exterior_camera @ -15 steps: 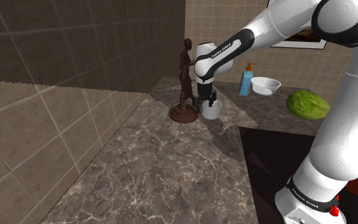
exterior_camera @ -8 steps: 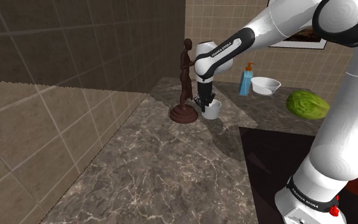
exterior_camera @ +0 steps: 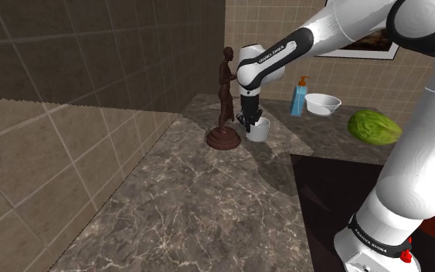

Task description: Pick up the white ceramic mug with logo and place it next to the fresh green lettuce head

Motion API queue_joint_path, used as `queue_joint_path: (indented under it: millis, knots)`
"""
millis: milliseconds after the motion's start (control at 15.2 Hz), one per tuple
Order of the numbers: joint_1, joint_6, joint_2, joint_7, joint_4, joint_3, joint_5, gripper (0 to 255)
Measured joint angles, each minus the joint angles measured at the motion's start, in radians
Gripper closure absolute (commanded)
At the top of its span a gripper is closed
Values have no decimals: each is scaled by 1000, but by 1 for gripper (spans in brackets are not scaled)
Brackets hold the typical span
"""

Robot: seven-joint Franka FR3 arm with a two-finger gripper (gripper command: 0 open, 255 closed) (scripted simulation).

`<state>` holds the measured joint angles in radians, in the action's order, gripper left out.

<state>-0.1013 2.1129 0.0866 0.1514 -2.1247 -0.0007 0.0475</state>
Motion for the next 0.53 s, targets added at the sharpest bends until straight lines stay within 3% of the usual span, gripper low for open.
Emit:
queue_joint_path:
  millis: [528]
  knots:
    - [-1, -102, -45, -7, 57, -1, -2, 255]
